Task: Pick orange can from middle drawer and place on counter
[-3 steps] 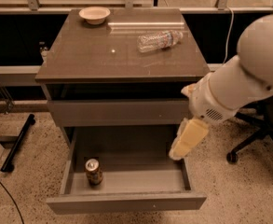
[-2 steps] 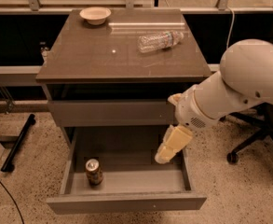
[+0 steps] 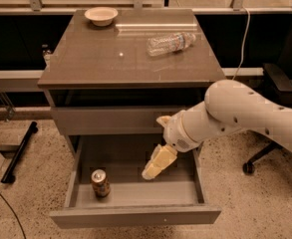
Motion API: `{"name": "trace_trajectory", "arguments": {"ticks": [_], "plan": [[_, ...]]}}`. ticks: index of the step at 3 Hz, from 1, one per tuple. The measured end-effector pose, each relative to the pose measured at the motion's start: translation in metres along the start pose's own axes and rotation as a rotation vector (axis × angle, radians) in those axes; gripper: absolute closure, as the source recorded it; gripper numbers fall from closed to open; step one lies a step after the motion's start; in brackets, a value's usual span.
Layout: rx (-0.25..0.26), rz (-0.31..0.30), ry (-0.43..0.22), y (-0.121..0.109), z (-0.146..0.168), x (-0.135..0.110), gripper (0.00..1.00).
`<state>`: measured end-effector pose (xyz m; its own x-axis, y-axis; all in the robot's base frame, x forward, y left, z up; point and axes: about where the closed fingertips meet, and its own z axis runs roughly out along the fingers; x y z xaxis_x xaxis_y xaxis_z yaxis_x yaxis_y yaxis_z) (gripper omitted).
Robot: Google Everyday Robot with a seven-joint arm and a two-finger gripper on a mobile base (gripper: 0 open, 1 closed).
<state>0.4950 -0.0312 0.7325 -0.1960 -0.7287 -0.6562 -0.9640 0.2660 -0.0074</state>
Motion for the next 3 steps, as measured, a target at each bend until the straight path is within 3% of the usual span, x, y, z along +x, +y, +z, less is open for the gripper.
{"name": "trace_trajectory", "arguments": {"ticks": [2, 3], "plan": [[-0.036, 0.044, -0.033, -0.003, 0.032, 0.009, 0.0], [-0.068, 0.108, -0.075, 0.001, 0.072, 0.023, 0.0]]}}
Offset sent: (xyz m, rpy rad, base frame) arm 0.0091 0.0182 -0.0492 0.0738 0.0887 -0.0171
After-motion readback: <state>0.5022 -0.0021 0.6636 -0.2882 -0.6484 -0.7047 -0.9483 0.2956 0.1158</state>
